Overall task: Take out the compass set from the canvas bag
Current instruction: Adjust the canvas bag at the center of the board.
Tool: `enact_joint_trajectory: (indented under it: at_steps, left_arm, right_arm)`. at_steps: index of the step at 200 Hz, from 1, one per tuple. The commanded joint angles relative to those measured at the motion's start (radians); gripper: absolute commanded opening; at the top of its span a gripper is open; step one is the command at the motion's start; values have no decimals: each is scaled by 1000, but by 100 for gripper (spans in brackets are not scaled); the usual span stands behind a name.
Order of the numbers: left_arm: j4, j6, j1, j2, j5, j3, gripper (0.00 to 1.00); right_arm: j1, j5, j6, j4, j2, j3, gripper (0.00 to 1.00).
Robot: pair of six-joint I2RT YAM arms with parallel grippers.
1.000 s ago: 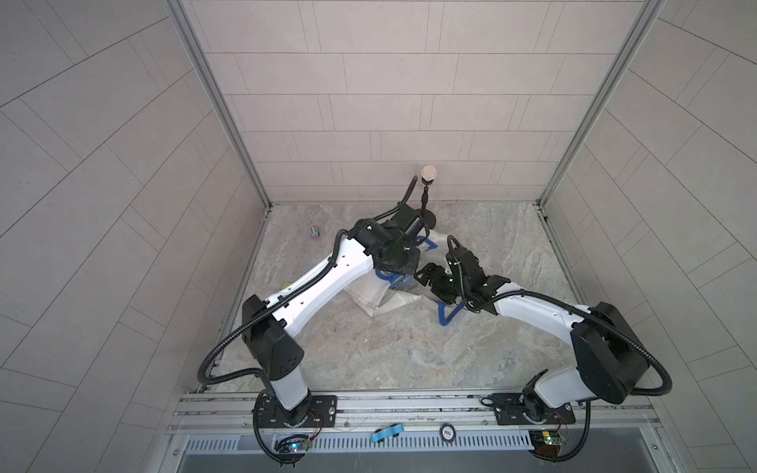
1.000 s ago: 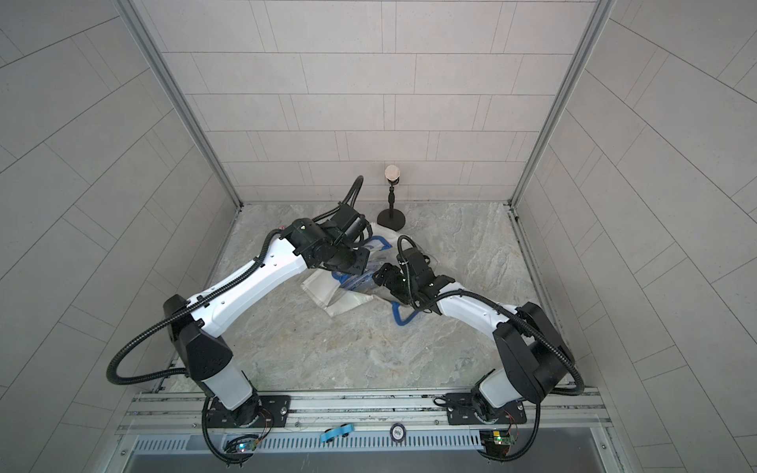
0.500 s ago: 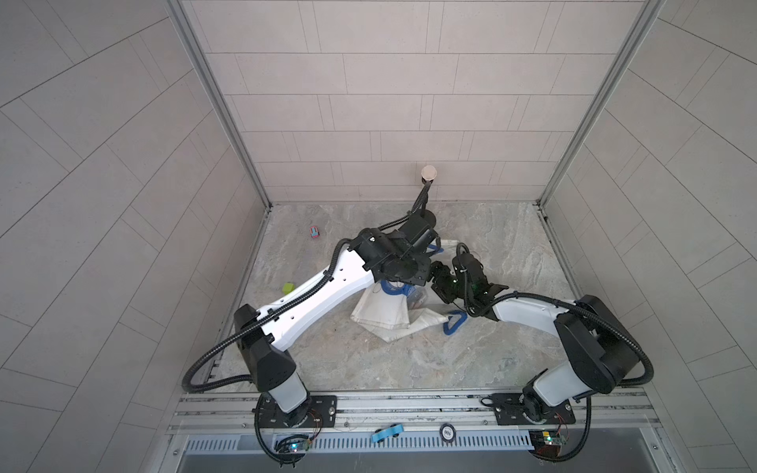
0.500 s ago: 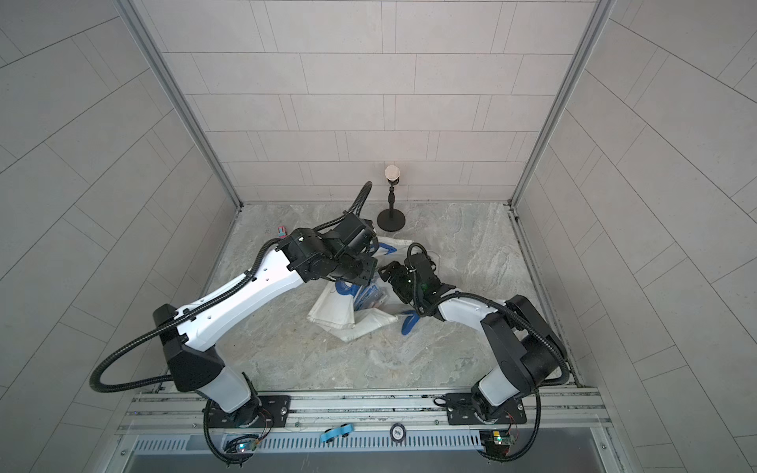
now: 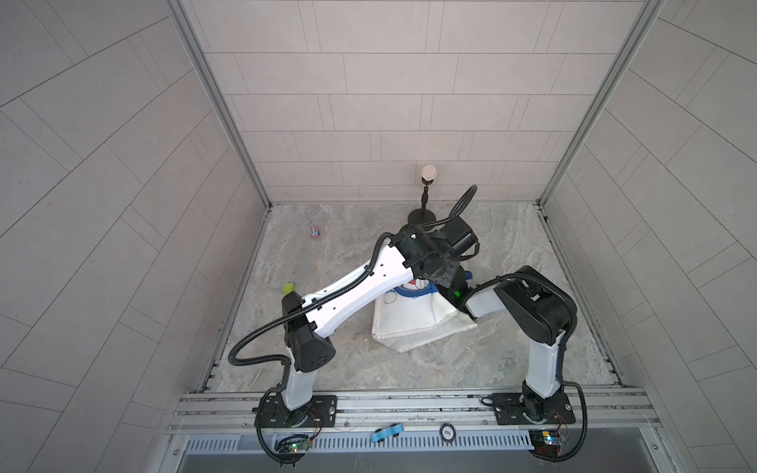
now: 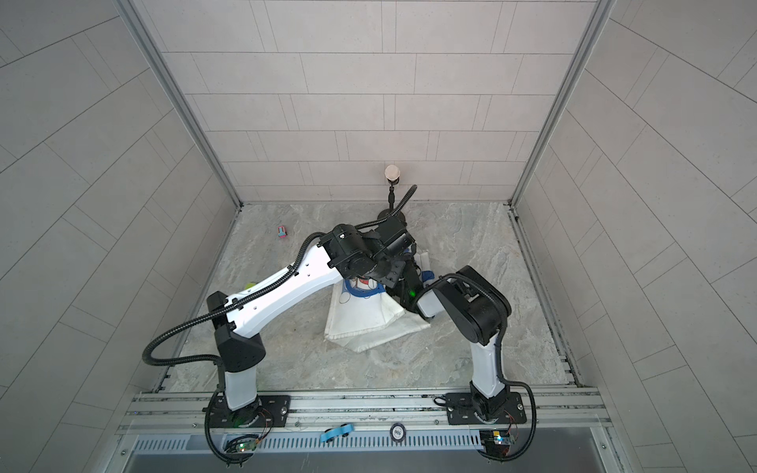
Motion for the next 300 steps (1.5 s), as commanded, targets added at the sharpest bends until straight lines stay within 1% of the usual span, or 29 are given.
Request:
enact_joint_trajectory:
  at_steps: [1, 5, 17, 23, 25, 33, 40, 59, 78, 93, 108, 145, 166, 174, 177, 186, 200, 217, 235, 262, 288, 300]
  left_arm:
    - [40, 53, 18, -29, -41, 91, 0]
    - [40, 55, 25, -33, -44, 90, 0]
    - [35, 65, 49, -57, -60, 66, 0]
    - [35, 67, 62, -74, -76, 46, 0]
    - [34, 70, 66, -80, -81, 39, 0]
    - [39, 77, 83, -109, -98, 7, 0]
    - [50, 85, 100, -135, -114, -29, 0]
    - [98, 104, 137, -223, -157, -133, 0]
    - [145, 148, 147, -284, -197, -223, 0]
    - [146, 167, 147, -294, -204, -251, 0]
    - [142, 174, 142, -291, -197, -265, 0]
    - [190, 148, 137, -327, -207, -340, 0]
    - [218, 143, 138, -359, -223, -385, 0]
    - [228, 142, 137, -370, -225, -401, 0]
    - [232, 142, 137, -373, -225, -405, 0]
    - [242, 139, 137, -381, -225, -415, 0]
    - [256, 136, 135, -383, -220, -415, 0]
    - [265, 140, 124, -371, -225, -382, 0]
    - [265, 150, 105, -346, -237, -317, 0]
    - [264, 178, 62, -309, -269, -231, 0]
    - [263, 201, 29, -283, -288, -186, 0]
    - [258, 202, 27, -273, -282, -184, 0]
  right_arm:
    - [36, -66, 70, 281, 62, 56, 50]
    - [35, -65, 73, 308, 64, 63, 46]
    - [33, -66, 71, 329, 49, 76, 38]
    - [31, -72, 59, 308, 32, 80, 35]
    - [29, -74, 52, 298, 23, 81, 31]
    - [29, -76, 20, 243, -17, 78, 23]
    - [31, -77, -12, 181, -55, 73, 20]
    - [30, -66, -78, 40, -157, 48, 18]
    - [28, -47, -115, -59, -233, 13, 15]
    - [23, -34, -154, -156, -286, -7, 14]
    - [19, -26, -185, -240, -321, -16, 10]
    - [-14, -5, -231, -339, -414, -52, 10]
    - [-32, 3, -289, -461, -494, -45, 10]
    - [-32, 34, -301, -542, -531, -38, 11]
    - [-32, 46, -305, -582, -542, -32, 13]
    - [-32, 78, -324, -685, -573, -10, 25]
    - [-33, 107, -341, -774, -592, 17, 50]
    - [-32, 116, -331, -782, -577, 30, 61]
    - [-32, 108, -316, -749, -539, 35, 65]
    - [-37, 104, -294, -674, -489, 39, 66]
    - [-36, 76, -267, -549, -431, 50, 66]
    - [-38, 49, -240, -449, -389, 51, 67]
